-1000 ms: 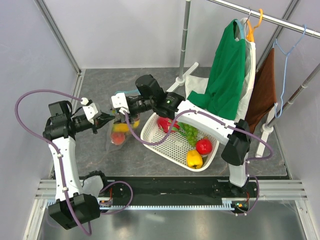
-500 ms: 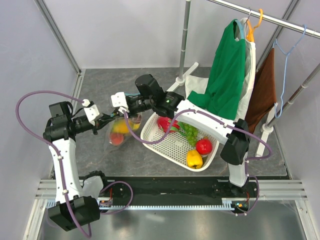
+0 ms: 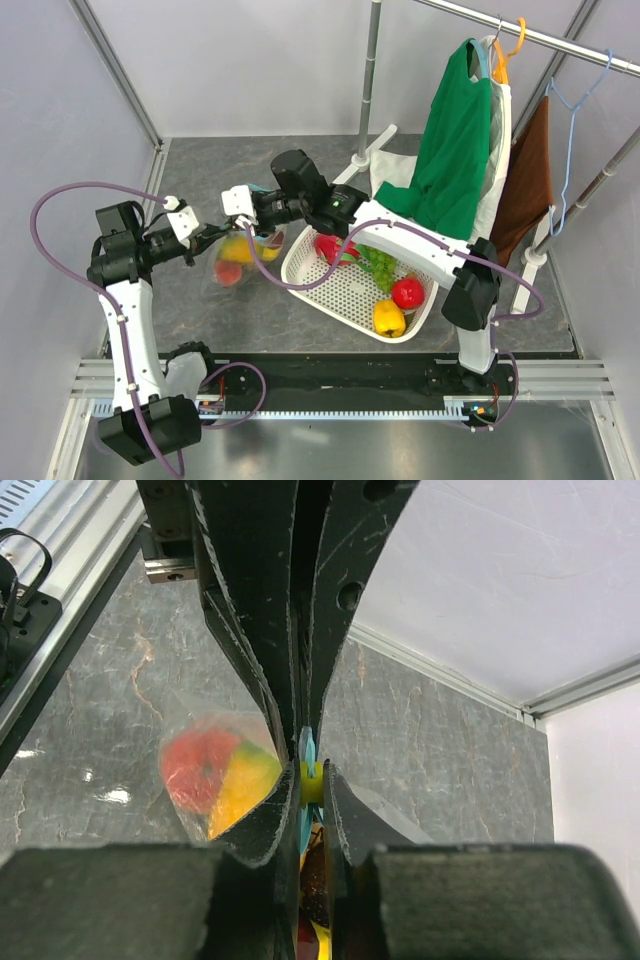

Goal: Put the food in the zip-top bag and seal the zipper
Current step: Zip the zipper food storage bag at the center of the board.

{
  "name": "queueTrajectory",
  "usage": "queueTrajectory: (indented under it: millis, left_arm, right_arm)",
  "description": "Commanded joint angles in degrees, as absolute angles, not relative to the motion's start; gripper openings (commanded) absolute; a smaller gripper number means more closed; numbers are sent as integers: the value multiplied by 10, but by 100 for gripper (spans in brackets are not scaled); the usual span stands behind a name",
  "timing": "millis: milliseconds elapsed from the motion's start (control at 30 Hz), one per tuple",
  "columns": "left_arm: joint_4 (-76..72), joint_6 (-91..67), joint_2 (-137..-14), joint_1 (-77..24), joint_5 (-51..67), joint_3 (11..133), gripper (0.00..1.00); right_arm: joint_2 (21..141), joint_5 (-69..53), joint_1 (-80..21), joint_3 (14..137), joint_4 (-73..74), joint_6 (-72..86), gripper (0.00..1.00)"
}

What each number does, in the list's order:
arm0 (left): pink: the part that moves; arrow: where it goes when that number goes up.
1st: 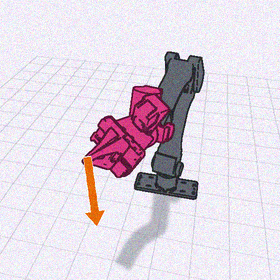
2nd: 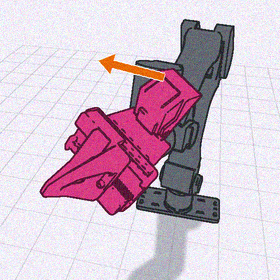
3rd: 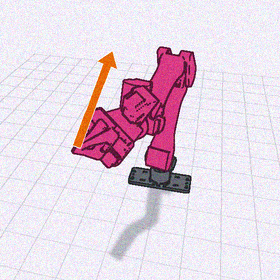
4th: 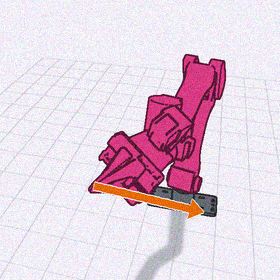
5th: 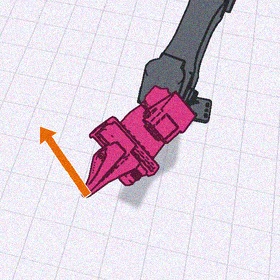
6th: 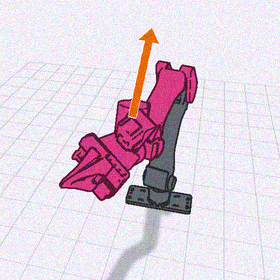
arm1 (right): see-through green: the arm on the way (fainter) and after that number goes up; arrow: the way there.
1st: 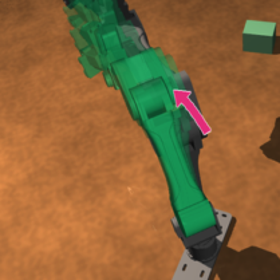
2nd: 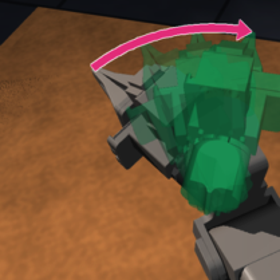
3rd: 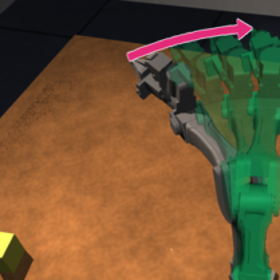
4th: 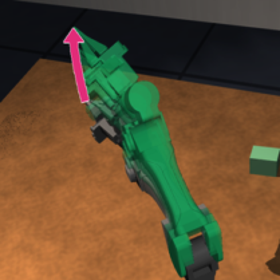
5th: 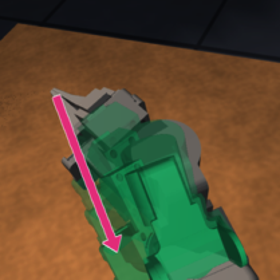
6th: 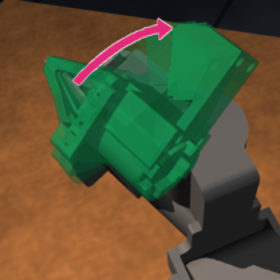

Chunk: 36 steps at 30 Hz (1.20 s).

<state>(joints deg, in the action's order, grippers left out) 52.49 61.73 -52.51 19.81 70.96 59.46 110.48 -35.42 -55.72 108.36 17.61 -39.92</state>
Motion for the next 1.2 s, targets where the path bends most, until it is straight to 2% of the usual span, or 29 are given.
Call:
queueTrajectory:
  millis: [0,533,700,833,967,1167]
  left_arm:
    - [474,592,-509,207,746,598,2]
    - [475,591,-497,208,759,601,2]
    - [448,544,-505,224,765,613,2]
    - [340,420,-499,242,773,598,2]
    - [165,261,-483,249,747,568,2]
    - [99,168,-503,252,667,574,2]
  right_arm:
    - [1081,-317,-534,1070,207,-405,0]
    - [1087,-300,-519,1079,217,-393,0]
    - [1081,-287,-511,1069,225,-405,0]
    - [1074,-276,-503,1050,229,-416,0]
    - [1075,-266,-489,1052,234,-413,0]
    - [1069,-265,-469,1048,248,-410,0]
